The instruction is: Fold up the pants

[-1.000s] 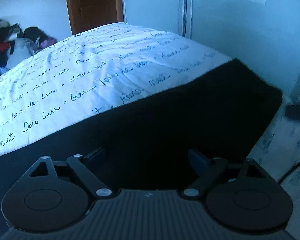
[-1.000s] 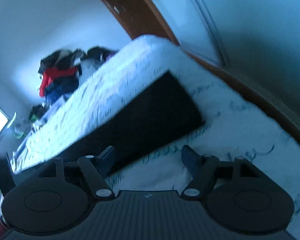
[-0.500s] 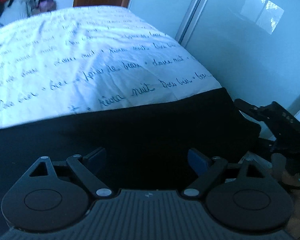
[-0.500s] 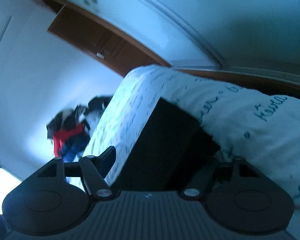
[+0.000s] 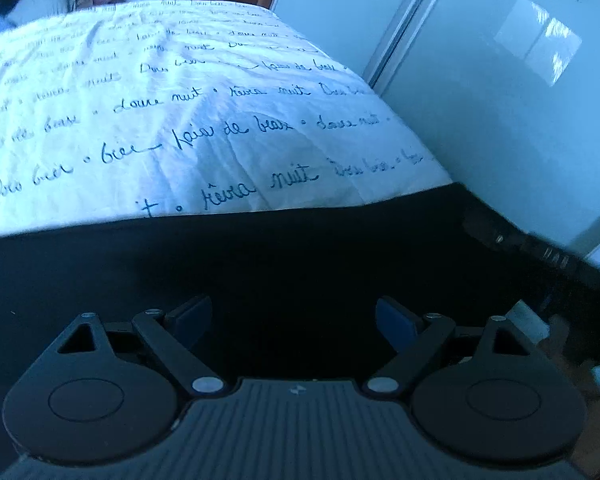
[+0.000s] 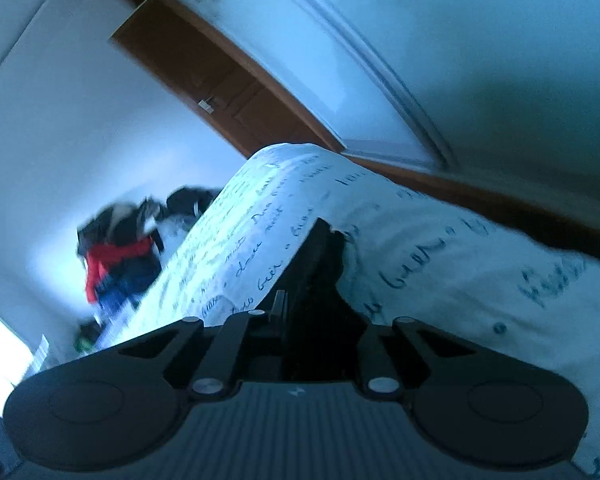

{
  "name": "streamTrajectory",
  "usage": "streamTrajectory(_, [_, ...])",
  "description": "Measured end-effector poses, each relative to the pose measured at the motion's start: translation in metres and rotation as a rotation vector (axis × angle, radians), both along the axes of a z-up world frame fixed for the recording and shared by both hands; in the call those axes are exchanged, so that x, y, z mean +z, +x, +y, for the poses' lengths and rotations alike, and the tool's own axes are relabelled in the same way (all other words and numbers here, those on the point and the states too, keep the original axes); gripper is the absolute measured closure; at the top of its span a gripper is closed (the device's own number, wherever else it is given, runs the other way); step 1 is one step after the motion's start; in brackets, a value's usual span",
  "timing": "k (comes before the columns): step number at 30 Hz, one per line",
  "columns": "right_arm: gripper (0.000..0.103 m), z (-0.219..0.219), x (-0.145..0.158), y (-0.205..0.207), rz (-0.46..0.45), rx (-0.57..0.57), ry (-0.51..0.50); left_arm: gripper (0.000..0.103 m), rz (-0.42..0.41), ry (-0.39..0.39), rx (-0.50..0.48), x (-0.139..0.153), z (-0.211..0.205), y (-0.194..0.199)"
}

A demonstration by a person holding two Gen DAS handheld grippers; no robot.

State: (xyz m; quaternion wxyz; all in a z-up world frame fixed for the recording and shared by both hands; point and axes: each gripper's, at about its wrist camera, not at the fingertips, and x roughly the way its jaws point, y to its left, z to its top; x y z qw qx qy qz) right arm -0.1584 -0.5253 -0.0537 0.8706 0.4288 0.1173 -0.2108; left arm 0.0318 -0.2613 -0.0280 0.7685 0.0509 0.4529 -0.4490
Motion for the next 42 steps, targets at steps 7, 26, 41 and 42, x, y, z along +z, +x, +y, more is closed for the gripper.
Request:
streamTrajectory(7, [0.093,0.054,0.034,0.03,0.193,0.152,-0.389,0.007,0.455,-0.311,0.069,-0.013,0.01,0.035])
streamTrajectory(26, [0.091,0.154,0.03,0.058,0.354,0.417,-0.934,0.014,0.568,-0.368,0.06,-0.035,-0.044,0.041])
streamTrajectory(41, [0.086,0.154,0.03,0.057,0.432,0.368,-0.954,0.087,0.422,-0.286,0.038,-0.043,-0.036,0.028])
streamTrajectory(42, [0.083,0.156,0.03,0.057,0.444,0.368,-0.962,0.089,0.41,-0.284,0.037,-0.042,-0.036,0.027])
